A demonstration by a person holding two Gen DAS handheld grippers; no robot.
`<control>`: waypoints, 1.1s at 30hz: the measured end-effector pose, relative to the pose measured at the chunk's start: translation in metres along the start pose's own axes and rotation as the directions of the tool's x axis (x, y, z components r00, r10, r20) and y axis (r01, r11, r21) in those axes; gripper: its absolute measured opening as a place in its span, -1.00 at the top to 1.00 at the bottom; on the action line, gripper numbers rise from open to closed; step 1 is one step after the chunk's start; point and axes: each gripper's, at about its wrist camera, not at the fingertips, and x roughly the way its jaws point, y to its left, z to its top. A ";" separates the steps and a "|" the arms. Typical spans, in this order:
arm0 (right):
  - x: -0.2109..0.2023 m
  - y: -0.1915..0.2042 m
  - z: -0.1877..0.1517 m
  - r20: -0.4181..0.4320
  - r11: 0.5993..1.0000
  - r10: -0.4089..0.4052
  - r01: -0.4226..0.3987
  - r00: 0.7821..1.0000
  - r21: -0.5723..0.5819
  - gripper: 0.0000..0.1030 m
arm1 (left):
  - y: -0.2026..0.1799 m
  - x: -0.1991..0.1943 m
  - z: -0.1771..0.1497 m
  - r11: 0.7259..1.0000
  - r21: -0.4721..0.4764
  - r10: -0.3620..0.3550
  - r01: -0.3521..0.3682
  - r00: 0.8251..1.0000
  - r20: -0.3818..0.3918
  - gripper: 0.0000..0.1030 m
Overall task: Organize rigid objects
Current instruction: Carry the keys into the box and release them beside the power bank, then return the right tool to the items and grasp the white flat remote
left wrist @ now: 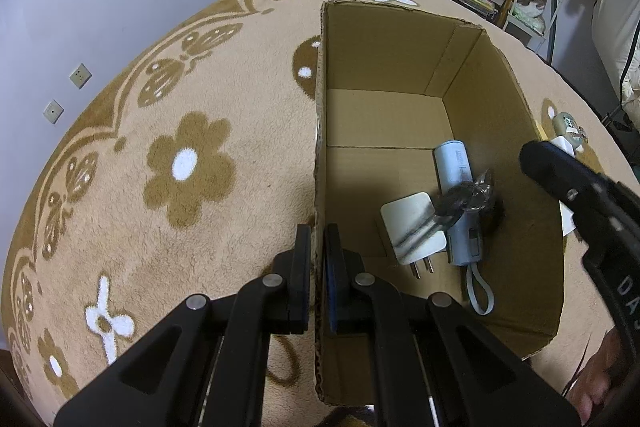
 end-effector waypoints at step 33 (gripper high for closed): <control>-0.010 -0.135 -0.016 -0.144 0.915 -0.299 0.327 0.943 0.237 -0.98 | 0.001 0.000 0.000 1.000 -0.005 -0.006 0.006 1.000 -0.002 0.87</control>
